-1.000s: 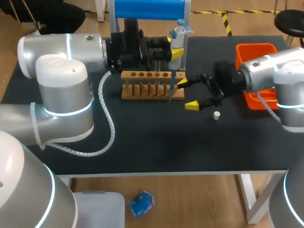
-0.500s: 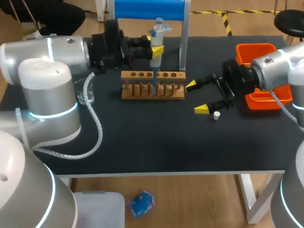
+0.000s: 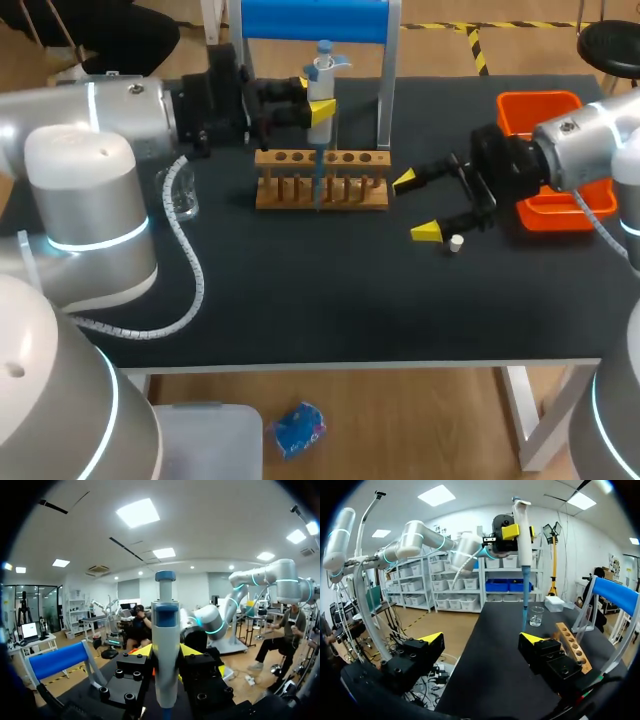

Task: Invert the test tube, pick up the pipette, mount the tip to pipette, aspirate from beaker and dispense into the tube, eject the tip, return the pipette, and cap with the stopper.

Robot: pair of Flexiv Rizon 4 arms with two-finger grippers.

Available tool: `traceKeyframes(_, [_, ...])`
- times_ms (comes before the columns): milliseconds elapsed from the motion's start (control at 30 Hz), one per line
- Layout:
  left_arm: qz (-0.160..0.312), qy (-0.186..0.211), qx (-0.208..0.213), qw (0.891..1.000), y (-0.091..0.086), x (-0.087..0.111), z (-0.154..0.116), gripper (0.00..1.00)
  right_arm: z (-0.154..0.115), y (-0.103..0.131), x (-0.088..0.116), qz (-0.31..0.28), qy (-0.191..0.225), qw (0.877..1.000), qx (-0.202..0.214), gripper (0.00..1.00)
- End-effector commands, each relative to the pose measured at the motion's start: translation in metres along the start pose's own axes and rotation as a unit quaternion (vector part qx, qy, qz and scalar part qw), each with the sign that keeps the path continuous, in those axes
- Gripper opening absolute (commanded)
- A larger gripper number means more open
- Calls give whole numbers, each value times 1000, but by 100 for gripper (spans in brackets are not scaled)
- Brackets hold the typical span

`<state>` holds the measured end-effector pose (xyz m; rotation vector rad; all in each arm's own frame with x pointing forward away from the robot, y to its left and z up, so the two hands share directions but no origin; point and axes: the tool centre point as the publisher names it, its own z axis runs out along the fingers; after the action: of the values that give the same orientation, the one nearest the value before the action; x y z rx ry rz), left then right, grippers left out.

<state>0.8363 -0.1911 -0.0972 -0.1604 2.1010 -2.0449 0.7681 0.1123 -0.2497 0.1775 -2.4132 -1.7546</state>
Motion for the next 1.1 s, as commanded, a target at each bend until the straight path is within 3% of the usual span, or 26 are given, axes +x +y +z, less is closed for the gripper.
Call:
traceKeyframes(33, [7, 26, 20, 999, 2, -21, -25, 0, 23, 9, -4, 3, -16, 1000, 5, 100])
traceKeyframes(433, [1, 10, -2, 1000, 24, -43, -99, 0, 84, 18, -13, 0, -14, 999, 37, 100])
traceKeyframes(633, [12, -19, 17, 1000, 38, -58, -134, 0, 106, 24, -15, -3, 6, 998, 65, 100])
traceKeyframes(1100, [12, -19, 17, 1000, 38, -58, -134, 0, 106, 24, -15, -3, 6, 998, 65, 100])
